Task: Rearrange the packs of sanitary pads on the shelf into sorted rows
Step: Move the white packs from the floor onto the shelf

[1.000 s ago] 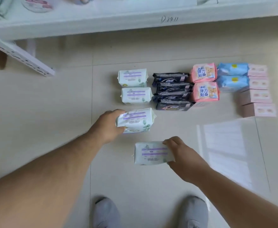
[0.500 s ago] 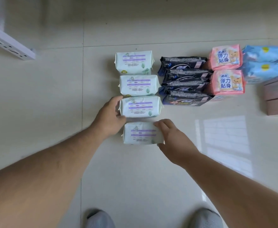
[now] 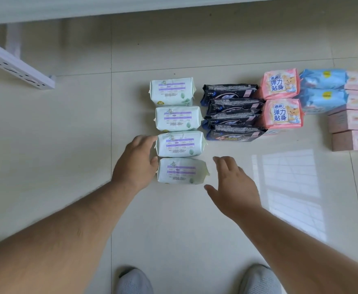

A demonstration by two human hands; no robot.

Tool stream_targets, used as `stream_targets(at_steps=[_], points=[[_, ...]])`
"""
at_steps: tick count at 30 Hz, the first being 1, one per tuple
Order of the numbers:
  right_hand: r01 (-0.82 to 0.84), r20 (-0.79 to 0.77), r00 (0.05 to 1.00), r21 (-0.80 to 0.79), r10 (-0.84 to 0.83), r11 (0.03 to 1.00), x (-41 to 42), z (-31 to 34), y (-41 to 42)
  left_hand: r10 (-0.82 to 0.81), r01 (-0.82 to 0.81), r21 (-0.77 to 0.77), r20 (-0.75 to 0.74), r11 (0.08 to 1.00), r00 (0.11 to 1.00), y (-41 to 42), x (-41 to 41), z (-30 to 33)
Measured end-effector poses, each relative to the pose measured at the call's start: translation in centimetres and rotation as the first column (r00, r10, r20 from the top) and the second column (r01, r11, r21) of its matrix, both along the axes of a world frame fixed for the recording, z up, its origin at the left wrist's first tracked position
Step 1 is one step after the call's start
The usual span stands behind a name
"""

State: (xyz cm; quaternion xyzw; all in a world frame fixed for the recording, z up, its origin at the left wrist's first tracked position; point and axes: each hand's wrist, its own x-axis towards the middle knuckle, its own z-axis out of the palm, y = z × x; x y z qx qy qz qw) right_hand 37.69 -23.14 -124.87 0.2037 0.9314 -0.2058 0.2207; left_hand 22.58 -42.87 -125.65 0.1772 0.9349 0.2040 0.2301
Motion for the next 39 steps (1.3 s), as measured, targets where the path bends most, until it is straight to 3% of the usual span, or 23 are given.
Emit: stream_targets(at_steps=[4,7,16,28,33,39], points=[[-0.186,0.020,0.982,0.010,0.186,0.982,-1.8,-1.1,-0.8,-0.190,0.188,-0.066,-0.026,0.980,0.981,1.5,-1.7,-0.9],[-0.285,0.086,0.956,0.026,0.281,0.958,-2.6,-2.5,-1.5,-0.242,0.241,-0.114,0.002,0.964,0.970,2.0,-2.8,-1.9],[-0.338,0.060,0.940,0.041,0.335,0.940,-1.4,-4.4,-1.0,-0.231,0.244,-0.078,0.138,0.967,0.963,1.8,-3.5,-3.5],[-0.266,0.081,0.960,-0.050,0.269,0.963,-1.5,-5.9,-1.3,-0.254,0.260,-0.117,0.066,0.958,0.965,2.7,-2.4,-4.2],[-0.247,0.116,0.959,-0.110,0.259,0.963,0.8,-1.5,-0.2,-0.201,0.207,-0.102,0.068,0.973,0.977,1.3,-1.1,0.4],[-0.205,0.087,0.972,-0.152,0.220,0.967,2.0,10.8,1.9,-0.089,0.090,-0.022,0.043,0.996,0.995,-0.4,-0.7,12.3]])
